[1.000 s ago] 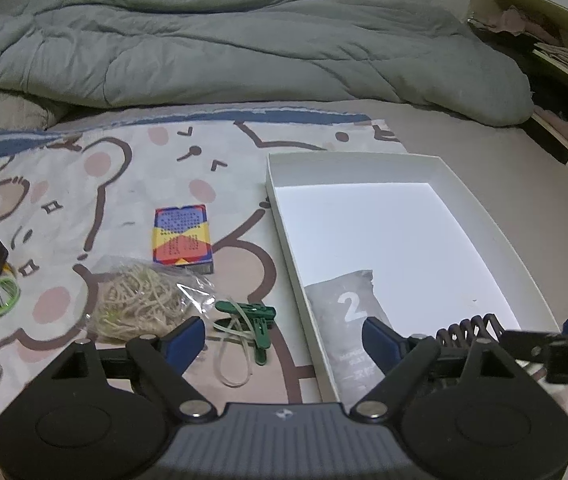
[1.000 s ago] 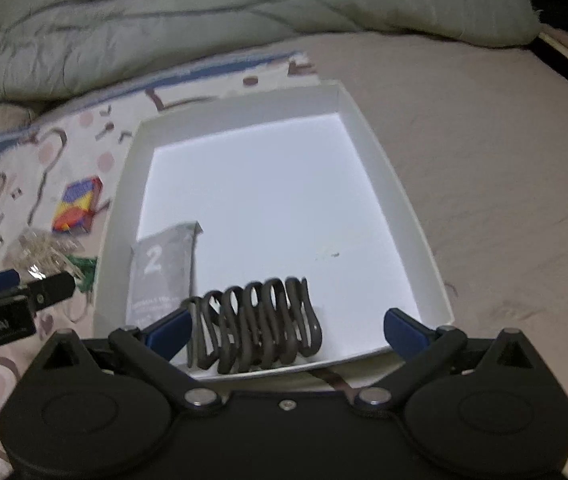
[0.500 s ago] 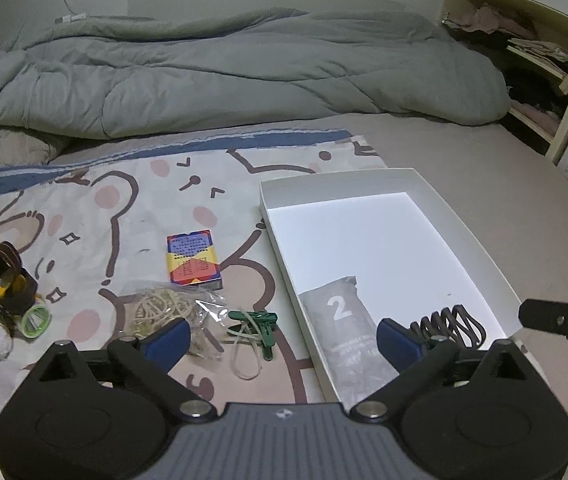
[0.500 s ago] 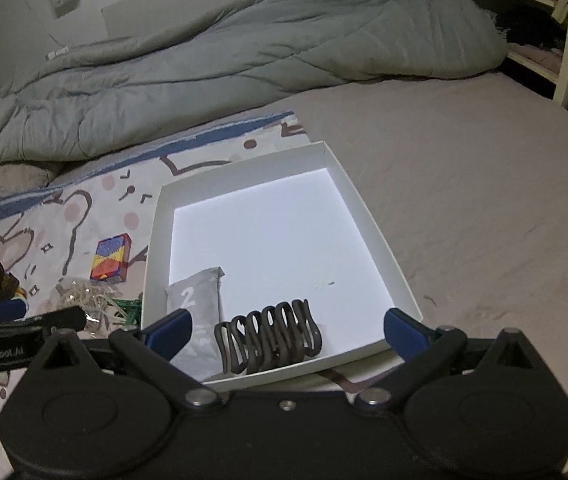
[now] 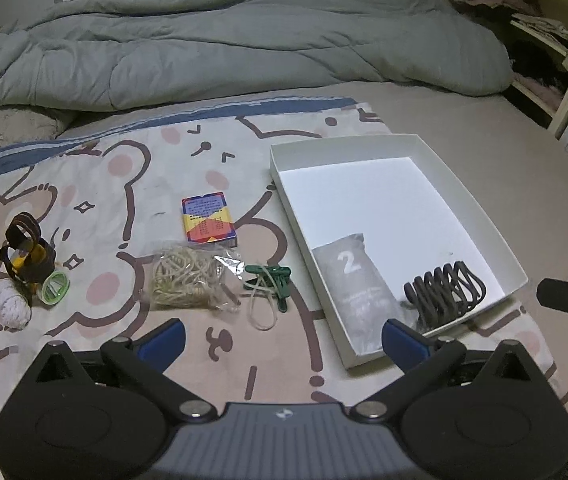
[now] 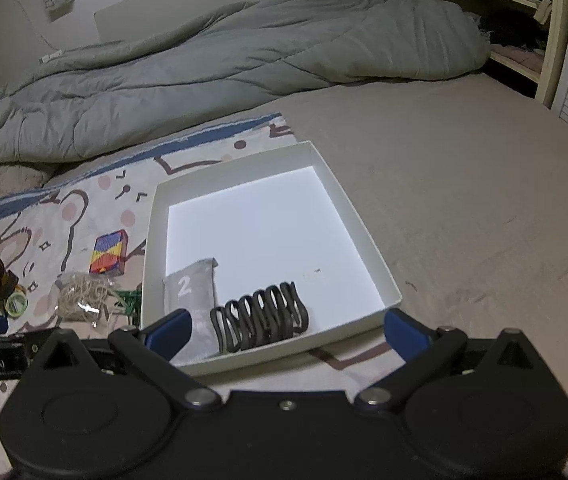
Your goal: Organize objects
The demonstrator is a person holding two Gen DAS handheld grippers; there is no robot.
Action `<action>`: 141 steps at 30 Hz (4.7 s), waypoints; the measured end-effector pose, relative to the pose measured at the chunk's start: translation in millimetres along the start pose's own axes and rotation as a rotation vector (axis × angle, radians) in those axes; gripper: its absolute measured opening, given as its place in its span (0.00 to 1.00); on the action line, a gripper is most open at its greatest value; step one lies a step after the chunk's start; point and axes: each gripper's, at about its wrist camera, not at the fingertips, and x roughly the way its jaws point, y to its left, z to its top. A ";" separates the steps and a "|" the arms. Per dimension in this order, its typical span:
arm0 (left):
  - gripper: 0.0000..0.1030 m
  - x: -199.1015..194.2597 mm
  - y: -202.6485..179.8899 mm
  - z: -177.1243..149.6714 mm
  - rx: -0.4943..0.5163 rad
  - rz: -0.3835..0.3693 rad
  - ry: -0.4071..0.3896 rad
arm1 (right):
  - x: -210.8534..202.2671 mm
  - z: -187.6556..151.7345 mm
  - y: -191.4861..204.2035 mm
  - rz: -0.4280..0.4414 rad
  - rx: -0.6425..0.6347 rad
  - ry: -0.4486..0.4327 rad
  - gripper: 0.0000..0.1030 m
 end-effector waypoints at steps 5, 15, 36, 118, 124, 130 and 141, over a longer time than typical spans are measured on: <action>1.00 -4.2 5.4 -1.8 0.016 0.000 0.013 | -5.4 -6.6 4.0 -0.009 -0.011 0.013 1.00; 1.00 -1.8 22.4 -2.1 -0.002 -0.001 0.025 | -7.5 -11.0 16.2 -0.020 -0.039 0.024 1.00; 1.00 -10.4 72.6 4.1 -0.055 0.042 -0.014 | 10.6 1.2 56.3 0.004 -0.045 0.001 1.00; 0.97 72.1 257.7 -30.8 -0.263 0.194 0.188 | 183.2 -30.4 239.4 0.111 -1.009 0.141 0.40; 0.91 84.0 257.7 -35.8 -0.260 0.181 0.223 | 193.7 -26.5 242.8 0.123 -0.985 0.152 0.36; 0.65 92.1 260.1 -38.6 -0.264 0.171 0.261 | 194.8 -22.3 242.7 0.127 -0.965 0.151 0.29; 0.35 83.3 251.1 -38.3 -0.228 0.100 0.244 | 174.1 -12.3 236.5 0.156 -0.897 0.125 0.29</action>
